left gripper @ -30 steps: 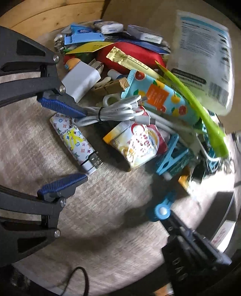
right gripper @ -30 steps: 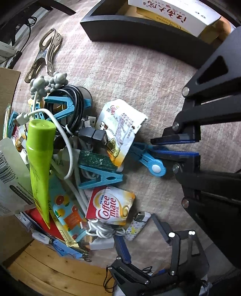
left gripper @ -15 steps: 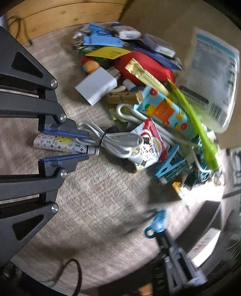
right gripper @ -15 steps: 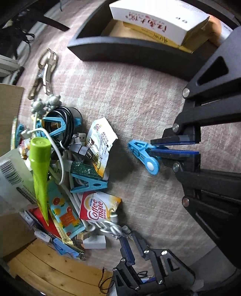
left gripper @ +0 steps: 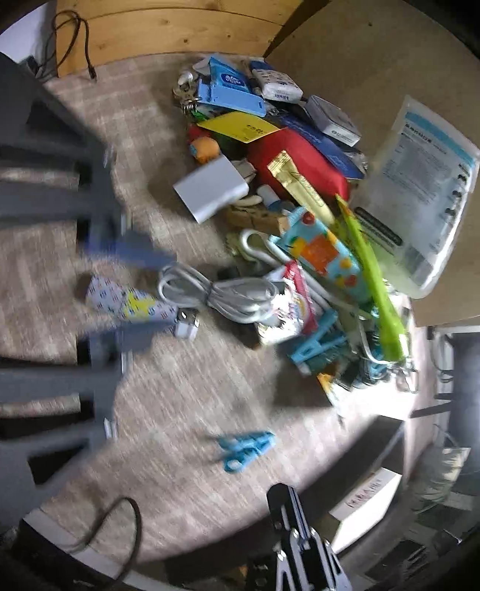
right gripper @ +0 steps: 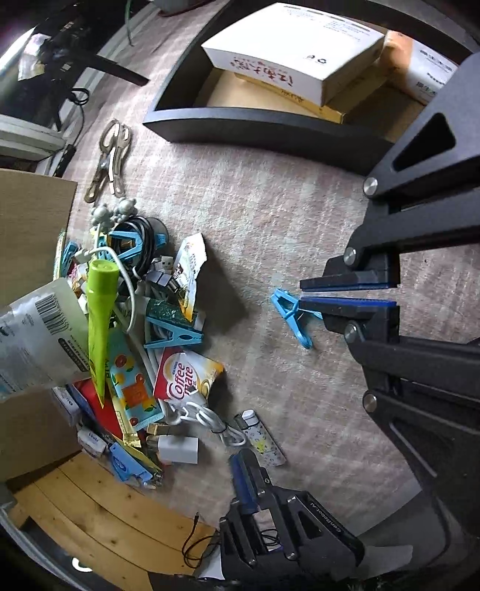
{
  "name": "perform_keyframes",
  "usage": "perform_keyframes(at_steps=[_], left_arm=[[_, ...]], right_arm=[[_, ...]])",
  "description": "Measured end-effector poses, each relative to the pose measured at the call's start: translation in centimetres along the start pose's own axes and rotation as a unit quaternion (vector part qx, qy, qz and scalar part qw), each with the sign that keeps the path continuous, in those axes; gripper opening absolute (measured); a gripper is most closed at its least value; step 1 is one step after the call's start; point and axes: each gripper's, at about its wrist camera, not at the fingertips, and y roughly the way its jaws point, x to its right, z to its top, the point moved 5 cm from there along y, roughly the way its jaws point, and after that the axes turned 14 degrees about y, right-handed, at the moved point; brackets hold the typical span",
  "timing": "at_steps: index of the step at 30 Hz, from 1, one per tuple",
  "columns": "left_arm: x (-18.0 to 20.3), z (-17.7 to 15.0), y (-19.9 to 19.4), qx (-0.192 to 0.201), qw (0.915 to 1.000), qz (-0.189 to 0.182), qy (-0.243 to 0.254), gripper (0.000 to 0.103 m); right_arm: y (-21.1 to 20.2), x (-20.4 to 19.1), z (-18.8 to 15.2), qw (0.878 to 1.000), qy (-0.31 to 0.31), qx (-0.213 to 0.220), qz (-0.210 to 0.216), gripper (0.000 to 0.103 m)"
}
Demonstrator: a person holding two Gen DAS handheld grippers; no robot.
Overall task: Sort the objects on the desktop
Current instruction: 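Close the right tool on the blue clothespin while the left tool grasps the patterned lighter, then carry the clothespin and lighter over the tray and open both tools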
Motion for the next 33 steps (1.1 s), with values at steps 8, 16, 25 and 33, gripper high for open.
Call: perform_keyframes(at_steps=[8,16,25,33], left_arm=[[2.9,-0.7,3.3,-0.052,0.9975,0.000,0.047,0.025],[2.4,-1.1,3.0,-0.036,0.9987,-0.036,0.012,0.021],[3.1,-3.6,1.1,-0.014,0.9959,-0.077,-0.046,0.021],[5.8,-0.6,-2.4,0.031,0.9958,-0.078,-0.036,0.021]], right_arm=[[4.6,0.7,0.8,0.996,0.064,-0.053,0.037,0.027],[6.7,0.4,0.9,0.996,0.058,-0.067,0.006,0.014],[5.9,2.5,-0.1,0.996,0.055,-0.065,0.011,0.008],[2.5,4.9,-1.0,0.997,0.055,-0.041,0.025,0.008]])
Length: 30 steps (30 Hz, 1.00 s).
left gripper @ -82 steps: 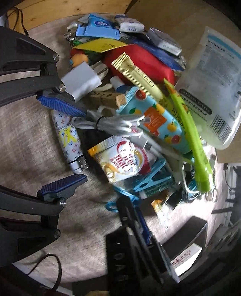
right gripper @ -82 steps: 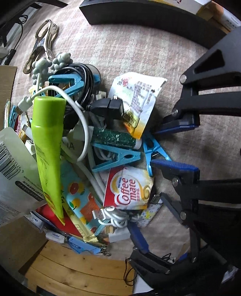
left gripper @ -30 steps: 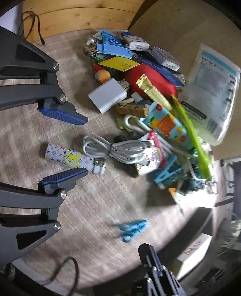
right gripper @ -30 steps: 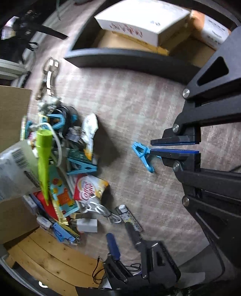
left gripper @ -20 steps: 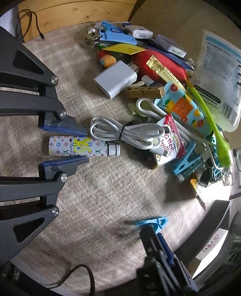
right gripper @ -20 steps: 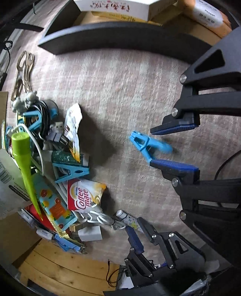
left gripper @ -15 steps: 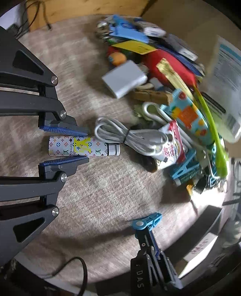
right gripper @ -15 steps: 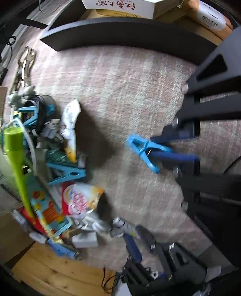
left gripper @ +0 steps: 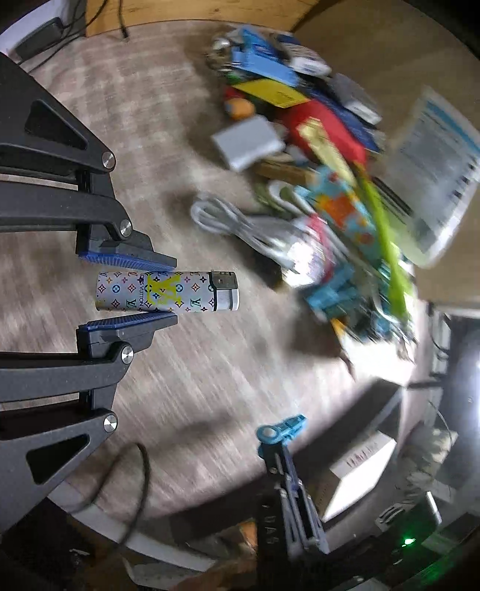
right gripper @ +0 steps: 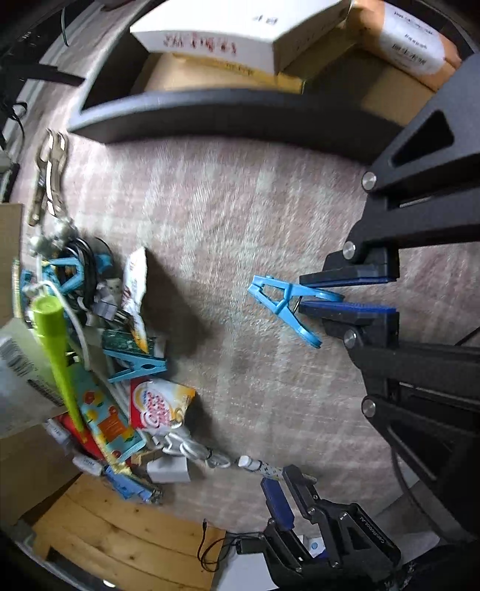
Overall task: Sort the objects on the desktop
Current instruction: 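Carry the clothespin and lighter over the tray and open both tools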
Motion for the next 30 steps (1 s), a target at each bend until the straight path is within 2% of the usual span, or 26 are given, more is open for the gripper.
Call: perform_keyframes(at_steps=[2,4,7,9,11,15,20,24,30], left_arm=[[-1.1,2.2,0.0,0.013,0.9998,-0.008,0.010,0.021],[0.8,4.8,-0.5,0.027,0.9992,-0.018,0.024,0.021],[5.4,7.4,-3.3,0.046,0.9974,-0.035,0.044,0.021],[7.9,9.4,-2.5,0.057,0.9950,-0.051,0.065,0.021],[11.9,12.1,-1.4,0.066,0.9915,-0.068,0.089,0.021],[18.1,15.2,-0.2,0.069,0.9839,-0.095,0.134,0.021],[23.3,16.7,1.3,0.057,0.9771,-0.112,0.172,0.021],[25.8,16.6,2.7,0.037,0.9744,-0.112,0.191,0.021],[26.6,16.2,3.9,0.015,0.9738,-0.105,0.201,0.022]], right_arm=[[-1.6,0.8,-0.3,1.000,-0.001,0.014,0.002,0.008],[-3.3,2.0,-0.6,1.000,0.002,0.028,0.004,0.008],[-5.1,4.2,0.2,0.999,0.013,0.047,0.003,0.007],[-6.4,4.4,-0.4,0.998,0.027,0.061,-0.004,0.008],[-7.9,7.4,-1.0,0.996,0.049,0.075,-0.012,0.008],[-7.3,11.6,-1.3,0.991,0.086,0.095,-0.042,0.008],[-8.7,18.0,-3.2,0.982,0.140,0.108,-0.071,0.008],[-8.6,21.8,-4.4,0.976,0.171,0.105,-0.086,0.008],[-6.8,23.9,-4.9,0.974,0.188,0.086,-0.090,0.007]])
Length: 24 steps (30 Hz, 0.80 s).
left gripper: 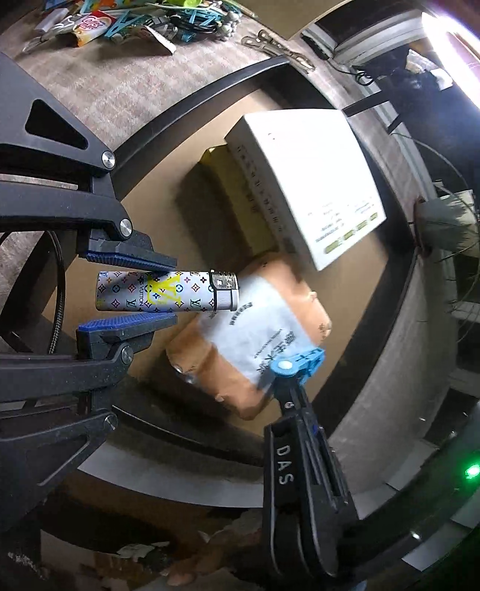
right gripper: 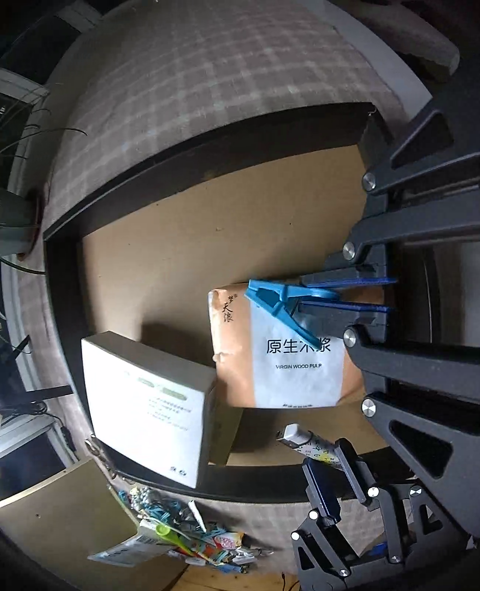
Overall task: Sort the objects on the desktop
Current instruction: 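Carry the clothespin and lighter over the tray and open both tools, then move both tools back over the pile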
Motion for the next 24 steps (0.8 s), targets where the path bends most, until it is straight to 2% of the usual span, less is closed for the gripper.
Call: perform_keyframes(at_steps=[2,4,5,7,11,14,16,18,21,24], left_arm=[[-0.2,-0.2,-0.1,-0.004,1.0000,0.000,-0.004,0.024],[-0.5,-0.5,-0.7,0.002,0.9999,0.001,-0.010,0.040],[-0.8,-0.6,-1.2,0.008,0.9999,0.002,-0.014,0.042],[-1.6,-1.3,-2.4,0.018,0.9996,0.012,-0.021,0.042],[-4.7,-3.8,-4.8,0.023,0.9976,0.049,-0.042,0.042],[-8.1,-6.6,-6.2,0.019,0.9936,0.081,-0.075,0.042],[-10.8,-9.1,-7.4,0.012,0.9883,0.109,-0.106,0.053],[-13.1,-11.4,-8.1,0.008,0.9830,0.132,-0.127,0.057],[-16.4,-15.0,-8.8,-0.007,0.9738,0.165,-0.156,0.057],[-19.7,-18.6,-9.5,-0.018,0.9637,0.186,-0.190,0.057]], right_arm=[[0.1,-0.3,0.1,1.000,-0.007,0.002,-0.006,0.007],[-0.3,-0.7,0.4,1.000,-0.009,0.011,-0.012,0.010],[-0.5,-0.8,0.5,1.000,-0.011,0.012,-0.017,0.014],[-1.4,-1.2,0.7,0.999,-0.015,0.030,-0.030,0.030],[-3.0,-4.0,0.8,0.998,-0.035,0.054,-0.013,0.031],[-3.4,-7.6,0.8,0.995,-0.072,0.067,-0.011,0.031],[-3.1,-10.5,0.7,0.993,-0.103,0.062,0.007,0.032],[-2.6,-13.7,0.5,0.989,-0.136,0.058,0.022,0.037],[-2.3,-18.8,-0.6,0.978,-0.197,0.058,0.043,0.049],[-1.1,-24.2,-1.4,0.965,-0.248,0.046,0.071,0.051]])
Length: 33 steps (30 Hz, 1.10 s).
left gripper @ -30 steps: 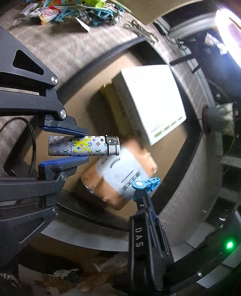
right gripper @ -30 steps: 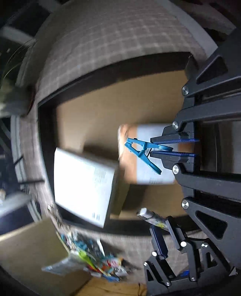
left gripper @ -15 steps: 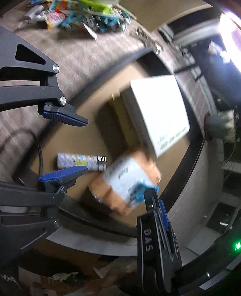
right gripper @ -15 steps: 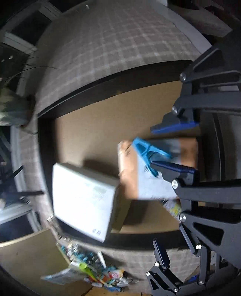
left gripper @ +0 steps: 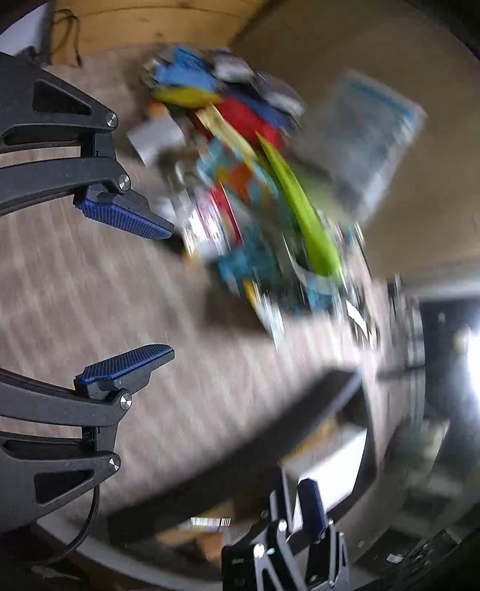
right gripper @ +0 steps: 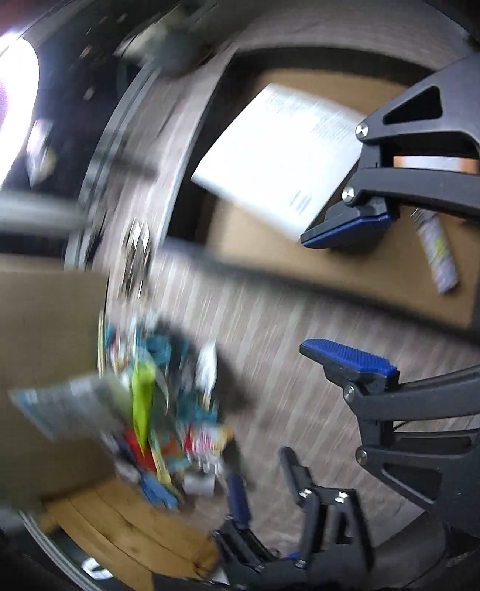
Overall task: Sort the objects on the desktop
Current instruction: 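Move both tools back over the pile, then close the left tool on the white coiled cable while the right tool grasps the coffee-mate sachet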
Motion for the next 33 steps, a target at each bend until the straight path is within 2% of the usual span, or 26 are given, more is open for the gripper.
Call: perform_keyframes(at_steps=[3,8,10,12,17,20,21,22,23,24,25,26,28,31,33], left_arm=[[-3.3,-1.8,0.5,-0.011,0.9995,0.023,-0.019,0.057],[-6.5,-3.4,2.7,-0.038,0.9979,0.022,-0.048,0.058],[-6.6,-3.4,3.7,-0.045,0.9979,0.008,-0.046,0.065],[-6.2,-3.2,4.1,-0.045,0.9984,-0.004,-0.034,0.067],[-5.9,-2.6,5.8,-0.059,0.9982,0.007,-0.012,0.065],[-6.2,-2.8,6.7,-0.069,0.9975,0.001,-0.015,0.049],[-6.3,-2.9,6.9,-0.072,0.9973,-0.003,-0.016,0.039],[-6.4,-3.0,7.1,-0.075,0.9970,-0.008,-0.017,0.031],[-6.4,-3.2,7.3,-0.078,0.9967,-0.013,-0.018,0.029],[-6.5,-3.5,7.5,-0.079,0.9966,-0.014,-0.017,0.026],[-6.6,-3.6,7.5,-0.080,0.9966,-0.014,-0.018,0.022],[-6.8,-3.8,7.5,-0.079,0.9966,-0.017,-0.020,0.020],[-7.1,-4.2,7.4,-0.076,0.9963,-0.025,-0.031,0.019],[-7.2,-4.7,7.0,-0.070,0.9963,-0.029,-0.040,0.019],[-7.0,-5.1,6.7,-0.065,0.9963,-0.034,-0.045,0.019]], right_arm=[[1.9,-3.0,1.6,0.999,-0.028,-0.009,0.024,0.051],[5.6,-6.7,3.4,0.995,-0.095,-0.023,-0.006,0.052],[7.0,-8.0,3.9,0.992,-0.123,-0.022,-0.027,0.054],[8.2,-9.1,4.3,0.988,-0.146,-0.021,-0.040,0.057],[10.2,-10.1,4.6,0.982,-0.176,-0.027,-0.055,0.058],[11.0,-10.0,4.9,0.982,-0.179,-0.026,-0.062,0.058],[11.2,-9.8,5.0,0.983,-0.173,-0.033,-0.056,0.057],[11.4,-9.7,5.1,0.984,-0.167,-0.037,-0.050,0.051],[11.5,-9.5,5.2,0.985,-0.161,-0.042,-0.045,0.045],[11.7,-9.3,5.2,0.986,-0.155,-0.050,-0.040,0.029],[11.8,-9.1,5.2,0.986,-0.151,-0.055,-0.038,0.020],[11.8,-8.9,5.2,0.987,-0.148,-0.054,-0.038,0.020],[11.5,-8.6,5.2,0.988,-0.145,-0.051,-0.034,0.011],[10.8,-8.1,5.2,0.991,-0.125,-0.053,-0.011,0.004],[10.2,-7.7,5.2,0.993,-0.111,-0.050,0.001,0.003]])
